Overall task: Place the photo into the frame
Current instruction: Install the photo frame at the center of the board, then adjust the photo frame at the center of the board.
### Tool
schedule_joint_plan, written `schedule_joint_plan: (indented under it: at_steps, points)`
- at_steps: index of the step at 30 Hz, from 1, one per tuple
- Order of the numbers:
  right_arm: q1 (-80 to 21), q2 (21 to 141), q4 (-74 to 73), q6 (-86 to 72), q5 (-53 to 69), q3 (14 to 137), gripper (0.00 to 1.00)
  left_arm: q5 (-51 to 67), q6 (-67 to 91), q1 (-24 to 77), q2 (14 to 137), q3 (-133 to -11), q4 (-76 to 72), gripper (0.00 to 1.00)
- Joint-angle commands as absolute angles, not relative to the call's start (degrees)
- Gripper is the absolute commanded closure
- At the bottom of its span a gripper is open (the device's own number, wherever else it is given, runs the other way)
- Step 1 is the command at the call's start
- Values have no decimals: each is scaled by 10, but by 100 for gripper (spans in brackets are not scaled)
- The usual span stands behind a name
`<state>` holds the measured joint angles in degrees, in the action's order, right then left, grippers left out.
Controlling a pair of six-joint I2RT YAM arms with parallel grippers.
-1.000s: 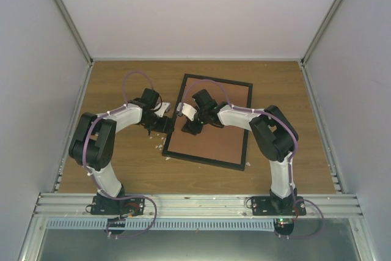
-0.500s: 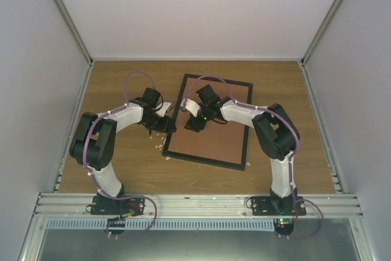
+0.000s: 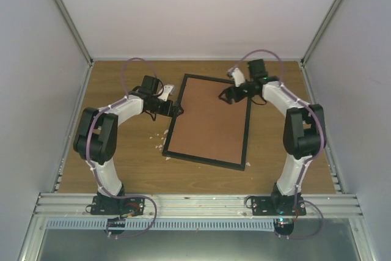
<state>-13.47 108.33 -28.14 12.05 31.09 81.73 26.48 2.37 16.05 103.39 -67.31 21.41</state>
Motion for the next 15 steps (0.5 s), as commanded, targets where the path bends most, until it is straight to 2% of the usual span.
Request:
schedule_joint_plan:
  at_steps: [1,3,7,15]
  points:
    - [-46,1074,-319,73,333,787,14,298,25,160,1067,-683,165,8]
    - [-21,1075,-315,63,320,781,10,288,27,160,1073,-684,161,5]
    - [9,1107,-316,52,325,782,9,285,30,160,1091,-684,166,1]
    - [19,1192,-325,46,380,811,14,363,-28,188,1062,-623,167,1]
